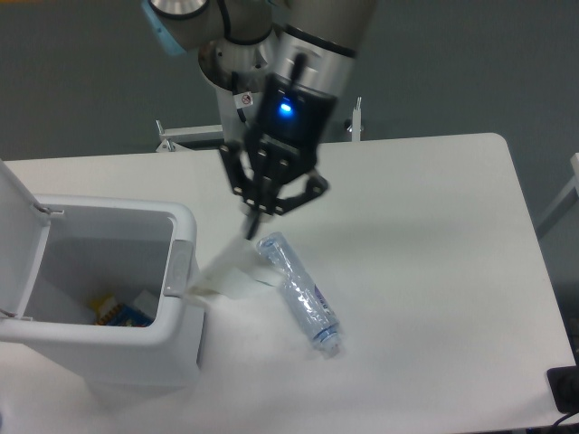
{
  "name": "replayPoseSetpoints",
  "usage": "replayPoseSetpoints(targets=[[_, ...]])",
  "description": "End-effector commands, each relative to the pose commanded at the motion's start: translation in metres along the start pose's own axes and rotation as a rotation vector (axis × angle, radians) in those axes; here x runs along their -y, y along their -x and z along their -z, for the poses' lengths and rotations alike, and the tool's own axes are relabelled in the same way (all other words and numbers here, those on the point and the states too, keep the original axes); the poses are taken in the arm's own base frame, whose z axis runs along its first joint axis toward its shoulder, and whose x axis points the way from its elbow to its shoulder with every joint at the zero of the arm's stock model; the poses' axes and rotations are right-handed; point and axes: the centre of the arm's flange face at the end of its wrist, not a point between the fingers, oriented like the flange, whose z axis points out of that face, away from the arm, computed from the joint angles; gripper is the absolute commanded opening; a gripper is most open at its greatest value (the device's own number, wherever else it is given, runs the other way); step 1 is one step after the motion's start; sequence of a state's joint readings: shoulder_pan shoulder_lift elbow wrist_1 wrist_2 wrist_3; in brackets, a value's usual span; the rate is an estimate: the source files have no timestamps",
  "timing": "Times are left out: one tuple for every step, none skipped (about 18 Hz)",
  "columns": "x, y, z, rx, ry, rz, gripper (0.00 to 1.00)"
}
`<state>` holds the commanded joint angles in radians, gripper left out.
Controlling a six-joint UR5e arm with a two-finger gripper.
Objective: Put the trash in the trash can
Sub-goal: 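Lift the clear plastic piece and carry it over the white bin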
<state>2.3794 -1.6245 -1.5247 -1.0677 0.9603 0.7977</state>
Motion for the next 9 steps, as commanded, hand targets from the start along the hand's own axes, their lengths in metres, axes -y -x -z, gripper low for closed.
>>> replayPoseSetpoints(targets=[[0.004,-0.01,-0.003,-0.008,0.0,-0.016,0.0],[0.005,-0.016,-0.007,-0.016,-0.001,-0.023,0.0],[0.009,-0.025,-0.014,-0.031,0.0,-0.033,0.0],[0.012,-0.031,-0.019,-0.044,0.002,-0.036,0.18],[0.014,-0.039,-0.025,-0.064,0.002,-0.042,0.45],[0.015,-0.044,-0.03,-0.081,0.002,-0.048,0.7],[0.014,-0.046,-0.034,-0.086,0.007,-0.04,0.9],[0.013,-0.045,-0.036,-0.088,0.009,-0.029,0.94],[0.012,-0.043,-0.04,-0.092,0.014,-0.017,0.96]])
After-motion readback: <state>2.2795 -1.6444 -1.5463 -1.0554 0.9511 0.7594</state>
